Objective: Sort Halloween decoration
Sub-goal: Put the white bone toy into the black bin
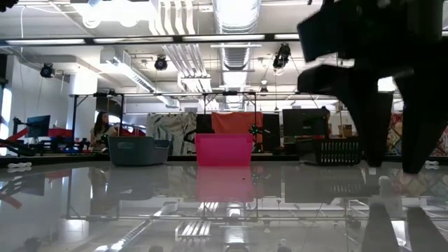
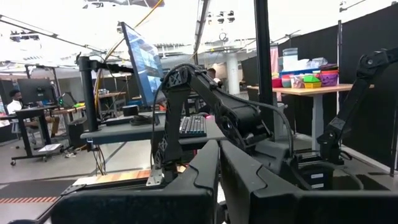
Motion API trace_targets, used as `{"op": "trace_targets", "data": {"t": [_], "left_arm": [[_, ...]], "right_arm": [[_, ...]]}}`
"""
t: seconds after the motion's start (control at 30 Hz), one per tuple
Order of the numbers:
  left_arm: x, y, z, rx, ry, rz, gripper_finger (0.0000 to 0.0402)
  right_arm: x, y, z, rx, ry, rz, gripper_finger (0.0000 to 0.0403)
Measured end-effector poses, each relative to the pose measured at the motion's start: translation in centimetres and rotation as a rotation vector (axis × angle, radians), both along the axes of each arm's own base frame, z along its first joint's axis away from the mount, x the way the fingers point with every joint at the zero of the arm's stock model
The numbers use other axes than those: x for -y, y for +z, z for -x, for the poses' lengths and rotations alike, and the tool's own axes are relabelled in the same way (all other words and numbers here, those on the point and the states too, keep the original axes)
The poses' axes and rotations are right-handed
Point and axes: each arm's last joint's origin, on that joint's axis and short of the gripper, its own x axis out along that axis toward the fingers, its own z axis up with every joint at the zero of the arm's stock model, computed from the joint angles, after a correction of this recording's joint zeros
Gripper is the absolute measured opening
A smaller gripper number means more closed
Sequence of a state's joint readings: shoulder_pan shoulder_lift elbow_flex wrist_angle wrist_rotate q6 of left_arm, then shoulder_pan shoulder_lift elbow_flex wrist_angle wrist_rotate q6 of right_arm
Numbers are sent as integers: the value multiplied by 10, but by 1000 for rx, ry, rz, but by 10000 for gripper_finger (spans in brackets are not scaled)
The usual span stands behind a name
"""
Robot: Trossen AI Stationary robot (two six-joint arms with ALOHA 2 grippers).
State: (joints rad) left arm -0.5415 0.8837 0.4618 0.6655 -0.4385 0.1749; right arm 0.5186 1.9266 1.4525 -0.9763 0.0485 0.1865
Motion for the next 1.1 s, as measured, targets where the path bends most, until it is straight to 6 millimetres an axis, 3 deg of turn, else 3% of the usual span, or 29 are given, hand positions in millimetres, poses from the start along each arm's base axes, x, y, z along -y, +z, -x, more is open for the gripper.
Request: {"op": "trace_targets", "data": {"t": [0.27, 0.63, 0.77, 0.93, 1.1], "left_arm": [[0, 0, 0, 0, 0, -1, 0], [0, 0, 0, 0, 0, 0, 0], [0, 0, 0, 0, 0, 0, 0], [1, -1, -1, -5, -1, 0, 0], [2, -3, -3, -12, 0, -9, 0]], "right_arm": [[-3, -22, -5, -33, 98, 29, 104], [-4, -25, -7, -35, 127, 11, 16], [-4, -24, -7, -32, 124, 10, 10], [10, -7, -11, 24, 32, 0, 9], [49, 33, -19, 144, -135, 1, 9]]}}
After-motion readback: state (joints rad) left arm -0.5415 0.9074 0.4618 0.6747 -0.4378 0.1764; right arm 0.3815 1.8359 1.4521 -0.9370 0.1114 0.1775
